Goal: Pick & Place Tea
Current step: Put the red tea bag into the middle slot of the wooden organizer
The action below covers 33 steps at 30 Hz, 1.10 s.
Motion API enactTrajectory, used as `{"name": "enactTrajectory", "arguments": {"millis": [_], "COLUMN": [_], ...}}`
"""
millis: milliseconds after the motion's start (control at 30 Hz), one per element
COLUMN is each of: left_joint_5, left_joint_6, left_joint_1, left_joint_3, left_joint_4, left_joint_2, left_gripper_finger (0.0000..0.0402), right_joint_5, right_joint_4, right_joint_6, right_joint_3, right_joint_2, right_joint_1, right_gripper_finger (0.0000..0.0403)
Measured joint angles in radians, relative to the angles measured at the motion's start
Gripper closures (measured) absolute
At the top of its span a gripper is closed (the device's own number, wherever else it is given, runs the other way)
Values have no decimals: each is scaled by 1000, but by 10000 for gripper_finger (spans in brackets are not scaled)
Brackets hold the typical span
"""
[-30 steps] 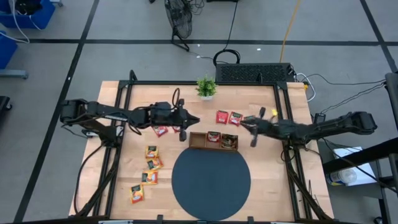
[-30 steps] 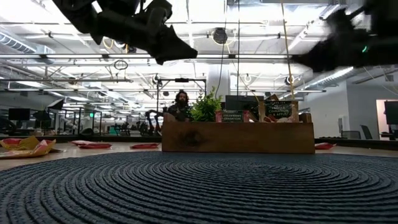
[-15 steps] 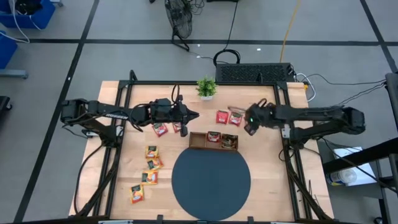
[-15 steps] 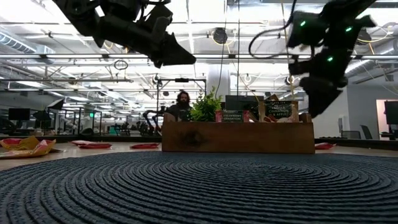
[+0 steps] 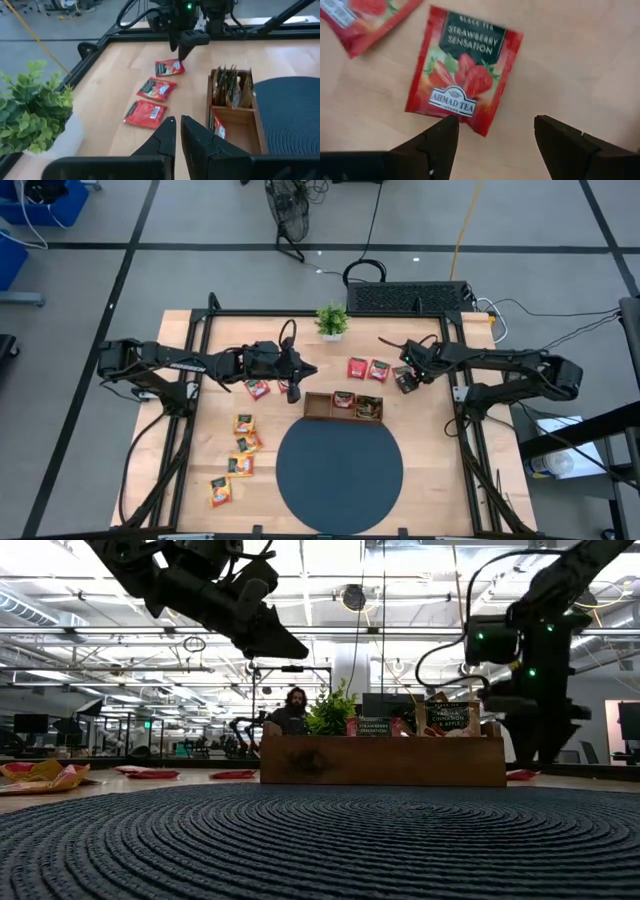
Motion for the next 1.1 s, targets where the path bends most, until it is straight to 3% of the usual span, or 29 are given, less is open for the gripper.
{"name": "enactTrajectory", "arguments": {"millis": [333, 600, 833, 1100], "left_joint_5": [1, 1, 1, 2], "left_joint_6": [6, 6, 3, 2], "left_joint_1": [0, 0, 0, 0], "left_joint_3": [0, 0, 0, 0], "left_joint_4": [-11, -15, -20, -26], "left_joint_2": [0, 0, 0, 0], "left_gripper_finger": [366, 366, 366, 366], "right_joint_5": [-99, 16, 13, 168], "right_joint_4": [343, 392, 313, 325], "right_joint_6": [150, 132, 136, 191], "right_joint_3": [-150, -162, -162, -163], "right_joint_2": [-4, -3, -1, -1], "right_joint_1": [-1, -2, -2, -2], "right_gripper_finger": [160, 160, 161, 188]}}
